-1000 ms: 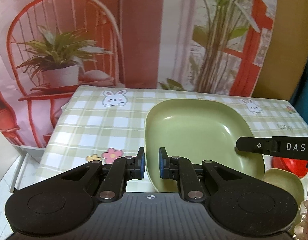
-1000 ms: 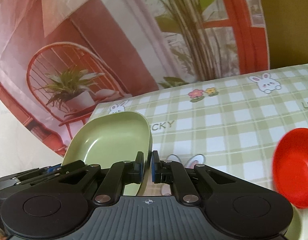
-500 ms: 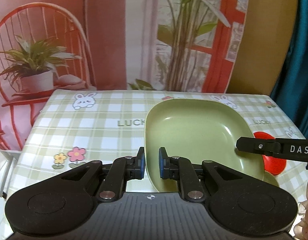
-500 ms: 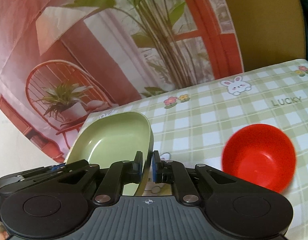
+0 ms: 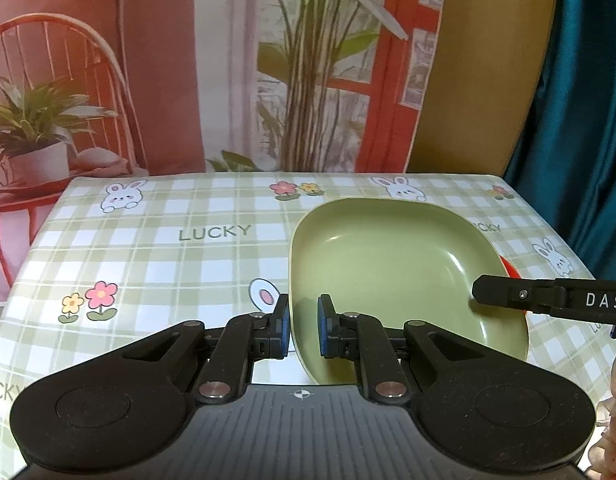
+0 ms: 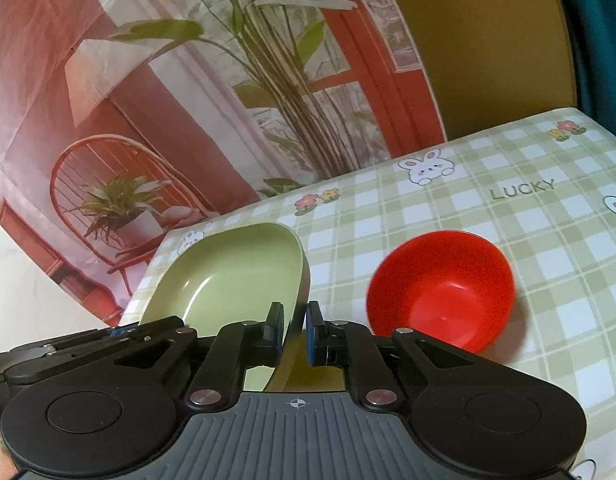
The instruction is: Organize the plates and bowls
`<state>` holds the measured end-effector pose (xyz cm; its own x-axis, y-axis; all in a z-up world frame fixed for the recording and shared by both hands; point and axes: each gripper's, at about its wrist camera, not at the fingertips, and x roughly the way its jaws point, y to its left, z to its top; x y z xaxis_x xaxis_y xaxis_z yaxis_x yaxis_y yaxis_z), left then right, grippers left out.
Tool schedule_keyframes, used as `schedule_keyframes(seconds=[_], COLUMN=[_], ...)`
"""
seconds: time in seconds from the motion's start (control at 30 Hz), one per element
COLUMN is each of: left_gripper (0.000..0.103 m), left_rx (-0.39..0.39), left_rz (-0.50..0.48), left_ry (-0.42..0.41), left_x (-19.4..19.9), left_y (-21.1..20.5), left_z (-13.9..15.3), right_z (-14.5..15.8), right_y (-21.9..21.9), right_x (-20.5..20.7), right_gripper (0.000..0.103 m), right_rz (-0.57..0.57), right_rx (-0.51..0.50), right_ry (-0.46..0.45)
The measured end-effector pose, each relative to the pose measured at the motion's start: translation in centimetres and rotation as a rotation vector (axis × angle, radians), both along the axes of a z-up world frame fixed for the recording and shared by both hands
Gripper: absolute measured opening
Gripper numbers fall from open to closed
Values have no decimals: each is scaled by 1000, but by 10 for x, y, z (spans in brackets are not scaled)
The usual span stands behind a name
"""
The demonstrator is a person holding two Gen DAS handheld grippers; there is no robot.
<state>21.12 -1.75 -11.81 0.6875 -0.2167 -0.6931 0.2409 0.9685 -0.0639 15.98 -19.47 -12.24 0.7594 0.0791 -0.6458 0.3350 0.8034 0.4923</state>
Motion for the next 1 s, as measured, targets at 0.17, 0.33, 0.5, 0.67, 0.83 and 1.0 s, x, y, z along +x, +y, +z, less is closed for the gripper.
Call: schedule_keyframes(seconds=[0.17, 0.33, 0.5, 0.67, 0.83, 1.0], left_gripper=[15, 15, 15, 15, 15, 15], left_rx=[-6, -14, -9, -14, 7, -6], left_rz=[-12, -23, -42, -72, -121, -139], left_ry=[5, 15, 42, 62, 64, 69], left_x=[-7, -10, -14, -15, -16, -15], left_y=[-5, -5, -7, -12, -23, -28], left_z=[-1, -2, -7, -12, -18, -23], right_z=[0, -2, -7, -14, -24, -34], right_y=[-2, 0, -1, -3, -10, -11], right_x=[-9, -20, -30, -46, -58, -65], right_gripper=[11, 12, 13, 14, 15, 15], right_rz=[6, 28, 41, 44, 32, 34], right_rx=[-9, -17, 1, 18, 34, 48], right_ry=[4, 12, 37, 60, 91, 118])
